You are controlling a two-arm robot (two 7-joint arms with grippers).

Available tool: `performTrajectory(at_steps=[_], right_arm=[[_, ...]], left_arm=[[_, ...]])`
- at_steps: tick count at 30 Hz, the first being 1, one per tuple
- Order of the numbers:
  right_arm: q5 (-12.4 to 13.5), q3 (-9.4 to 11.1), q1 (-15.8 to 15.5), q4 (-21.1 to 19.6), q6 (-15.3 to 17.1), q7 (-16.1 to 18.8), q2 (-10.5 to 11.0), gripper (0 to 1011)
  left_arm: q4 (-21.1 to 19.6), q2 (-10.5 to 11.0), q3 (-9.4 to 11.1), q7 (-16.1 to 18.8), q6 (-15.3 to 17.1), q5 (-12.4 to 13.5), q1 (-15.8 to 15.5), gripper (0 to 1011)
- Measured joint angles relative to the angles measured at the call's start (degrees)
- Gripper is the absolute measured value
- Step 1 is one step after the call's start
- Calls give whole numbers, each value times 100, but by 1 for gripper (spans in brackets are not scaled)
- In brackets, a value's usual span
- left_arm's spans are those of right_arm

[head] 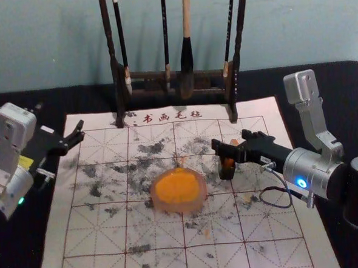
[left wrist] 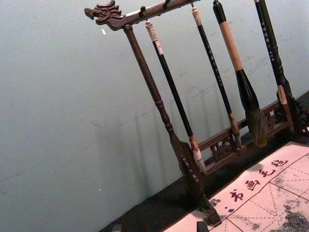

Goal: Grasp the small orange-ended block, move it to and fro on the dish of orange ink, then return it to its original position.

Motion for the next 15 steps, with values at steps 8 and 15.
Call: performTrajectory(at_steps=[8,15], right_arm=[[9,21,-25,-16,52,-58,-19,1000],[-83,-18,-46,-37,33,-55,-8,1000]], left_arm=[[0,0,0,0,0,0,0,1001],[0,0,0,0,0,0,0,1001]])
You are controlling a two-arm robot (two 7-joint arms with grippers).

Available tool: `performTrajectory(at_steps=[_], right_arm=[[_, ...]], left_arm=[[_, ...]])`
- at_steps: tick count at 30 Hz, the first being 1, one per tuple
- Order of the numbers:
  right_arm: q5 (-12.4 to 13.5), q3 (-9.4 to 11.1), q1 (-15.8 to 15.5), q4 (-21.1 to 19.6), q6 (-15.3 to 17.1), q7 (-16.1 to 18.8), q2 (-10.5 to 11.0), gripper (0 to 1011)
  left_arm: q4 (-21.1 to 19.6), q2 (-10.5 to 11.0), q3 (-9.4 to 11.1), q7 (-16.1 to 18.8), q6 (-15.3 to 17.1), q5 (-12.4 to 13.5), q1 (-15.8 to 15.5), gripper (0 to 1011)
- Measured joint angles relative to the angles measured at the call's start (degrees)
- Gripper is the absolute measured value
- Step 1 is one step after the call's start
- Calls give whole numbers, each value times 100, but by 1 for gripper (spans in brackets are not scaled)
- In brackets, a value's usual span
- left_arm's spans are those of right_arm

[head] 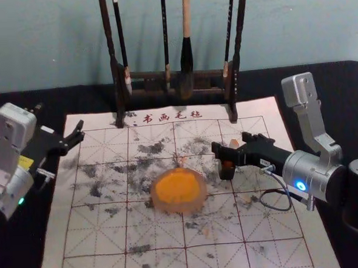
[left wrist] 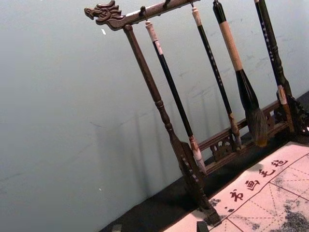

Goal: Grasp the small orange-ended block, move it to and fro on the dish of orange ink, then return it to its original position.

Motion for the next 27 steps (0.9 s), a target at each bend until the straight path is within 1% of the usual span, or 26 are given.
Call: performTrajectory(at_steps=[8,21,23,24,26,27], right_arm=[[-190,-37,-13,-26,-88,-2,-4,1000],[-176,-35,-12,-26,-83,-1,-2,999],[-173,-35,-11,-26,-81,-1,-2,979],[-170,-34,-11,-25,-81,0,-2,940],[-166,-33,-11,-25,-80,1,-1,915],[-165,-32,-11,-24,-79,1,-2,887]], left_arm=[[0,0,0,0,0,0,0,1001],[0,0,0,0,0,0,0,1001],[0,0,0,0,0,0,0,1001],[0,0,0,0,0,0,0,1001],[0,0,0,0,0,0,0,1002],[0,0,0,0,0,0,0,1001]])
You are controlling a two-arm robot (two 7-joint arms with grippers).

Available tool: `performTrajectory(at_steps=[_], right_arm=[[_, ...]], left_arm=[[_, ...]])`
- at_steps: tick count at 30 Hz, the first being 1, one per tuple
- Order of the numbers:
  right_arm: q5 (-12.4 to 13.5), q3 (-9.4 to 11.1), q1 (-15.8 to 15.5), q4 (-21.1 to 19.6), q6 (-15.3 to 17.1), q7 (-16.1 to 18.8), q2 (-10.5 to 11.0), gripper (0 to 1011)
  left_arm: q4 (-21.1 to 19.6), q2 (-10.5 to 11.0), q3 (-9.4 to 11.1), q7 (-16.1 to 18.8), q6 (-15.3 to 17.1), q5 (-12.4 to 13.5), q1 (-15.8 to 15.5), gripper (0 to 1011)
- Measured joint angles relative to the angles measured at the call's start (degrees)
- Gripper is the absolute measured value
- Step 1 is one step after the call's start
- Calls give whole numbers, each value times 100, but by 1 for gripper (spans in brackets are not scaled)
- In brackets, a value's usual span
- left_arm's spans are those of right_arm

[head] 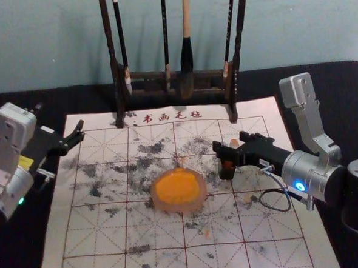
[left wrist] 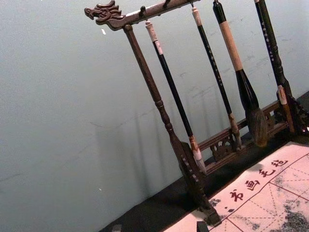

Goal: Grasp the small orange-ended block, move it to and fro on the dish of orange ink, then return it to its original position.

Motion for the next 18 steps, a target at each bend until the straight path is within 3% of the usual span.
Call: performTrajectory(at_steps=[14,17,18], right_arm=[[10,2,1,4,6,1,0,474],[12,2,0,4,6,0,0,329],[12,2,0,4,6,0,0,329]], left_arm=[[0,0,0,0,0,0,0,1001],[0,0,0,0,0,0,0,1001],[0,0,0,0,0,0,0,1001]])
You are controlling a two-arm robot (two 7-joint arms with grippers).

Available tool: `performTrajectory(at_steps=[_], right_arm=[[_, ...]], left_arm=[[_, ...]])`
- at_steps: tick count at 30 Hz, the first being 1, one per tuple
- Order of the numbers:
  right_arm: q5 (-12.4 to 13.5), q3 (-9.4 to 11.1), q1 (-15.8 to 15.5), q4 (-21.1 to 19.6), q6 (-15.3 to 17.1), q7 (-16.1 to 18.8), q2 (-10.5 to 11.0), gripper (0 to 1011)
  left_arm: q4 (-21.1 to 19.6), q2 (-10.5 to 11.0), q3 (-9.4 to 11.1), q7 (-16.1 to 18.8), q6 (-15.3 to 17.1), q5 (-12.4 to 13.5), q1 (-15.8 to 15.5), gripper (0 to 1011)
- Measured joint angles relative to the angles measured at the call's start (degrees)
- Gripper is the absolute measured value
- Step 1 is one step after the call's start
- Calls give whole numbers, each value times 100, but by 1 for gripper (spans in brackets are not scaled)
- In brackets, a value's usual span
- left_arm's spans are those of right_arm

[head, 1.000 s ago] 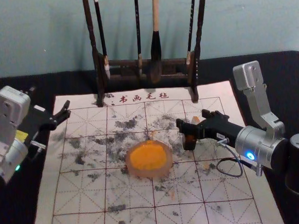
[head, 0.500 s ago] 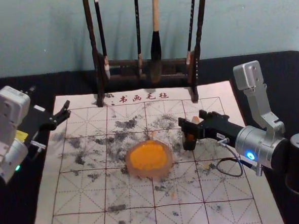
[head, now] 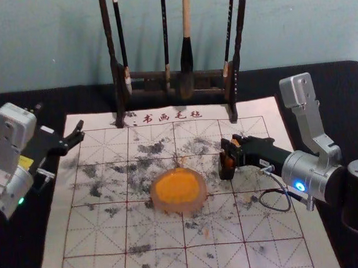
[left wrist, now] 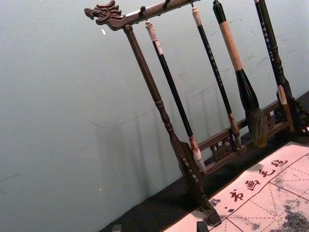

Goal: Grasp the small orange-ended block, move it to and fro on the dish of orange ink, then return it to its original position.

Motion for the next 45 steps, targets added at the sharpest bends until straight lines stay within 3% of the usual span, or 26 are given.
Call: performTrajectory(at_steps=[4,8,22,31,41,45], right_arm=[[3,0,0,0,0,0,0,188],[3,0,0,0,0,0,0,125],[2,-1,0,0,0,1,0,125],[-26,96,-123,-257,-178,103,37,125],[-341,157,-293,-669,-650,229,219,125],[-605,128,-345,-769,-1141,465,325,125]], left_arm=[[0,0,0,0,0,0,0,1001],[0,0,0,0,0,0,0,1001],[0,0,0,0,0,0,0,1001],[0,0,0,0,0,0,0,1001],[0,0,0,0,0,0,0,1001],[0,0,0,0,0,0,0,1001]])
